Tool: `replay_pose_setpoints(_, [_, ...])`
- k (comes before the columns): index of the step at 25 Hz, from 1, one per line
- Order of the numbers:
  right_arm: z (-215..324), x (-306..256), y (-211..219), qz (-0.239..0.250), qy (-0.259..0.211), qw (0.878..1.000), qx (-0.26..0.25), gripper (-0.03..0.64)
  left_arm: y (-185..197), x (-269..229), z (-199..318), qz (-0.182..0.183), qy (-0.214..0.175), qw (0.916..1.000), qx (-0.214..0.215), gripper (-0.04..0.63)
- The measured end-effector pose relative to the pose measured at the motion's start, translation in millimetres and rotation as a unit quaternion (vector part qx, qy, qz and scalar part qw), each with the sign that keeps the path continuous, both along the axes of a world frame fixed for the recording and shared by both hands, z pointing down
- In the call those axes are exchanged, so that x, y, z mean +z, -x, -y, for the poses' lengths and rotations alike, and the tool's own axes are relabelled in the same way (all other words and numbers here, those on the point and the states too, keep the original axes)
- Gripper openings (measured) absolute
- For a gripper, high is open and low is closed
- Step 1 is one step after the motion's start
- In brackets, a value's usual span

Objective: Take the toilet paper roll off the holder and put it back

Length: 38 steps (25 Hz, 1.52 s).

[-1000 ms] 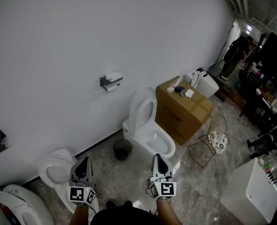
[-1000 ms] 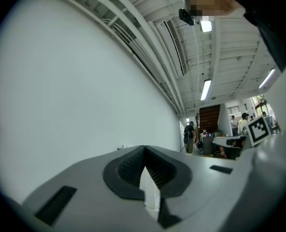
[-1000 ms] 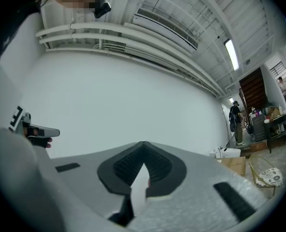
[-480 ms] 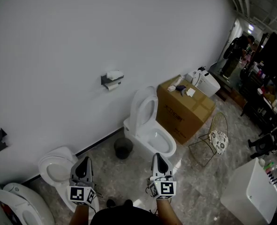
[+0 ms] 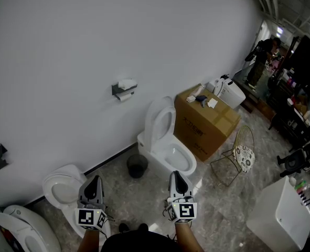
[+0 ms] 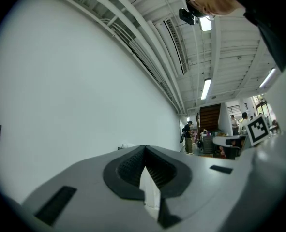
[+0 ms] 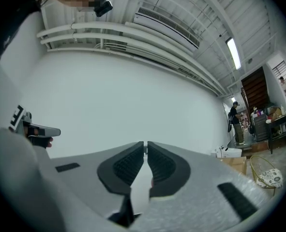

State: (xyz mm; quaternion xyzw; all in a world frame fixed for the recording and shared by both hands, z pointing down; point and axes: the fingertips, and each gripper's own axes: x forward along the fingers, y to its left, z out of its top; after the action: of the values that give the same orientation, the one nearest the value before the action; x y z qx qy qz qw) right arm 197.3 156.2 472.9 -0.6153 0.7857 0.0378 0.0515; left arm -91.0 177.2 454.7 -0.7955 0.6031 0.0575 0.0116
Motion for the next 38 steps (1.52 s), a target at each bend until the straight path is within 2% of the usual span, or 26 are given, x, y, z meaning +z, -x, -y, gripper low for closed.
replay_pose_setpoints(13, [-2.3, -0.6, -1.2, -0.001, 0.001, 1.0, 0.003, 0.009, -0.1, 2.7, -3.8, -0.002, 0.002, 1.0, -0.002, 0.003])
replay_pose_setpoints(19, [0.0, 1.2, 2.7, -0.001, 0.004, 1.0, -0.004, 0.051, 5.2, 22.0, -1.4, 0.005, -0.012, 0.9999, 0.006, 0.003])
replay_pose_setpoints(26, [1.6, -0.9, 6.2, -0.002, 0.01, 1.0, -0.005, 0.096, 7.0, 20.4, -0.8, 0.003, -0.012, 0.9999, 0.007, 0.003])
replay_pose_setpoints(38, [4.7, 2.2, 6.2, -0.001, 0.017, 1.0, -0.01, 0.234, 1.4, 11.8, 2.5, 0.0, -0.001, 1.0, 0.007, 0.003])
